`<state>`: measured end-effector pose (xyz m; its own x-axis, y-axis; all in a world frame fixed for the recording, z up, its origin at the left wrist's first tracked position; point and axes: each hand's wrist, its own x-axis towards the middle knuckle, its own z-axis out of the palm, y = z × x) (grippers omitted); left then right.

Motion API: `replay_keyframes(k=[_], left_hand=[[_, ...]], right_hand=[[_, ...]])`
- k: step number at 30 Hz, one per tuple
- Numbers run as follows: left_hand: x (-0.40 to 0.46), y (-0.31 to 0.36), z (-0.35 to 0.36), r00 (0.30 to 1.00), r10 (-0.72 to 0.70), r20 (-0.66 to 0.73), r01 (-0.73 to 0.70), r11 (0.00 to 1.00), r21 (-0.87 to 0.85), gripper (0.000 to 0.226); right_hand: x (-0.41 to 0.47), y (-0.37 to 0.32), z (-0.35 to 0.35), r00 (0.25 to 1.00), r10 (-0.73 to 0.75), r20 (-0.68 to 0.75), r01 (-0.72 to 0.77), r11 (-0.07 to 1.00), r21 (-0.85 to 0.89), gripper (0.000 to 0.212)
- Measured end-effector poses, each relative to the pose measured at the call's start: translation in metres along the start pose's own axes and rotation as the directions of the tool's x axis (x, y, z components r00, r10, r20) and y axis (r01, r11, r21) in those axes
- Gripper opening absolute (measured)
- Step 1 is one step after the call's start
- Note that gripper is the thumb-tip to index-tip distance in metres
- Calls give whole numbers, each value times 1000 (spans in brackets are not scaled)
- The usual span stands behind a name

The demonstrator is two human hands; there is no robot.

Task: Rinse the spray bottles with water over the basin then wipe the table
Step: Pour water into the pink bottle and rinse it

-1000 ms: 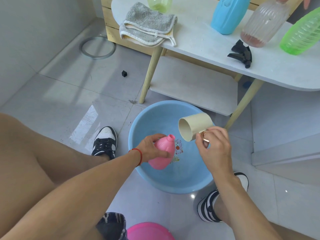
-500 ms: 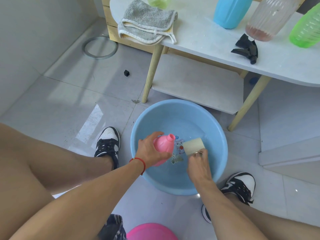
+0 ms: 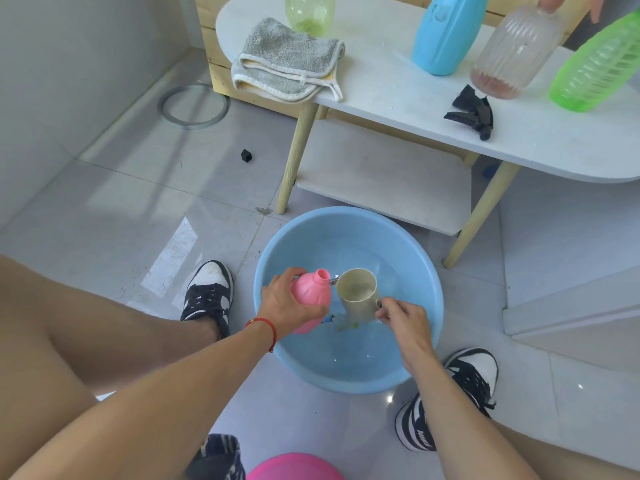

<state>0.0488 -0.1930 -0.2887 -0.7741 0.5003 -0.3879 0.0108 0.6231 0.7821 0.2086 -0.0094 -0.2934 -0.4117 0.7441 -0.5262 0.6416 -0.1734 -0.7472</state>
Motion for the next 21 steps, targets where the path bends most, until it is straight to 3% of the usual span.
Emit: replay_keyframes(k=[3,7,14,21], left_hand=[[1,-2,-1,1000,-2,4,2,1000,-23,76],[-1,-2,0,1000,4,12,-4,1000,-6,74],[1,0,4,1000,-6,23,6,1000,22,71],[-1,0,6,999,19,47,-20,999,30,71]], right_hand=[[-7,-14,-12,993,-86,-81,90,995,48,44],[-16,-39,-23,978,-150,-146,162,984,74,40],[-41,-69,-34,899,-408,-159,391,912,-128,52],[-49,-76,-29,806,-575,-140,520,801,-297,53]])
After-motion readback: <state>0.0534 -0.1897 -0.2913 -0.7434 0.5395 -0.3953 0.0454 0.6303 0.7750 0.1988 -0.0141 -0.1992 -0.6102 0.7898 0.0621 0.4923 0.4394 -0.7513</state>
